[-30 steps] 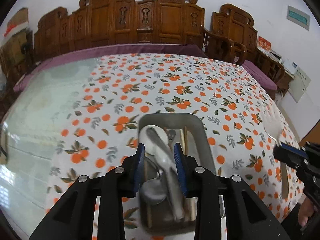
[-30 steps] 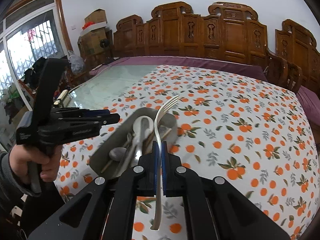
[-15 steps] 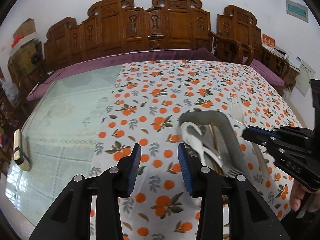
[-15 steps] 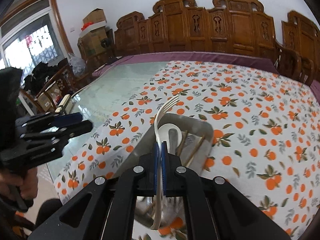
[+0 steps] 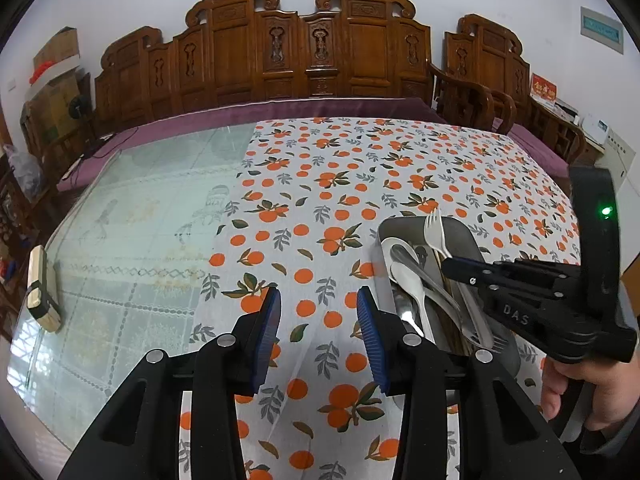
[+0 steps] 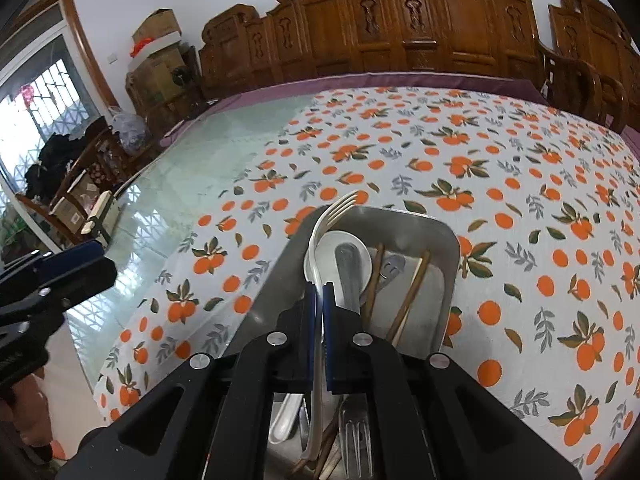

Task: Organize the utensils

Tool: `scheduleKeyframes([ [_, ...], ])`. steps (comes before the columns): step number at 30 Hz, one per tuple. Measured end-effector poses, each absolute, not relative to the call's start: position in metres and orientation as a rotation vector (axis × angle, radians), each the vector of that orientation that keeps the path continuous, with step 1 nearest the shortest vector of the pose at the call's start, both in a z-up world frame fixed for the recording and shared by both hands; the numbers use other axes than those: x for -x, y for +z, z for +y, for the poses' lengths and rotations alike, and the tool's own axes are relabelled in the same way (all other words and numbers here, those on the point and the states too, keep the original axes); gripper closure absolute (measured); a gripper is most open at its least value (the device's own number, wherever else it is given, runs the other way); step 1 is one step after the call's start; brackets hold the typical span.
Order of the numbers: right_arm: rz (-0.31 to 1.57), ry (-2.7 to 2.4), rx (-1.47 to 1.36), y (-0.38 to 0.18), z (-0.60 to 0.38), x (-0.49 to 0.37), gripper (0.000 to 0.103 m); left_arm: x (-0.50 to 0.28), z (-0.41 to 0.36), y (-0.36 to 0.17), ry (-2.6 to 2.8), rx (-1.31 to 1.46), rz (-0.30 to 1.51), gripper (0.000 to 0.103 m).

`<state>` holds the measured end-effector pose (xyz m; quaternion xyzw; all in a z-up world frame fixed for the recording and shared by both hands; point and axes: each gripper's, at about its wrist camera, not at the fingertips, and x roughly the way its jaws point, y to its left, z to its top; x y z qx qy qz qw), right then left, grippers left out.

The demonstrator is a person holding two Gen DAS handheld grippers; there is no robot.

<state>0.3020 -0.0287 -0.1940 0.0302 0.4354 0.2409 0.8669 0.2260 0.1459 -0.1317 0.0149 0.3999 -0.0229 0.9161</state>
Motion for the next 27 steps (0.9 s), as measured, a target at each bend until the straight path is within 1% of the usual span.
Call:
scheduleKeyframes([
  [6,0.908,0.509,-0.051,-0.197,-0.031,-0.302,0.095,-0.226,0.146,-0.132,-0.050,-0.029,0.825,0.065],
  [8,0.901,0.519,-0.044,-0.195,-0.033,-0.299,0.095,-0.226,0.144,-0.131,-0.051,-0.030,0.823,0.060],
  [13,0.862,0.533,-0.003,-0.180,-0.040,-0.284,0.095,-0.222,0.133,-0.128,-0.059,-0.022,0.815,0.057],
  [16,0.816,0.526,0.035,-0.164,-0.050,-0.265,0.095,-0.218,0.124,-0.123,-0.069,-0.022,0.804,0.051],
  [17,0.804,0.521,0.040,-0.159,-0.055,-0.259,0.093,-0.217,0.120,-0.122,-0.072,-0.024,0.801,0.049],
  [19,0.775,0.506,0.052,-0.148,-0.067,-0.245,0.079,-0.214,0.114,-0.120,-0.077,-0.022,0.796,0.048],
  [21,0.750,0.496,0.045,-0.137,-0.080,-0.232,0.073,-0.210,0.106,-0.118,-0.088,-0.017,0.791,0.041],
  [22,0.739,0.489,0.041,-0.132,-0.088,-0.225,0.068,-0.207,0.101,-0.115,-0.093,-0.015,0.783,0.029],
  [23,0.730,0.476,0.038,-0.127,-0.095,-0.219,0.064,-0.205,0.097,-0.114,-0.095,-0.016,0.777,0.021],
  [24,0.723,0.465,0.034,-0.123,-0.101,-0.213,0.054,-0.202,0.092,-0.112,-0.099,-0.019,0.771,0.019],
  [25,0.716,0.451,0.023,-0.119,-0.109,-0.207,0.042,-0.200,0.086,-0.111,-0.100,-0.024,0.769,0.014],
  [26,0.711,0.438,0.014,-0.115,-0.116,-0.202,0.037,-0.198,0.082,-0.109,-0.101,-0.027,0.767,0.011],
  [27,0.706,0.426,0.007,-0.112,-0.122,-0.198,0.029,-0.196,0.078,-0.108,-0.103,-0.029,0.765,0.010],
])
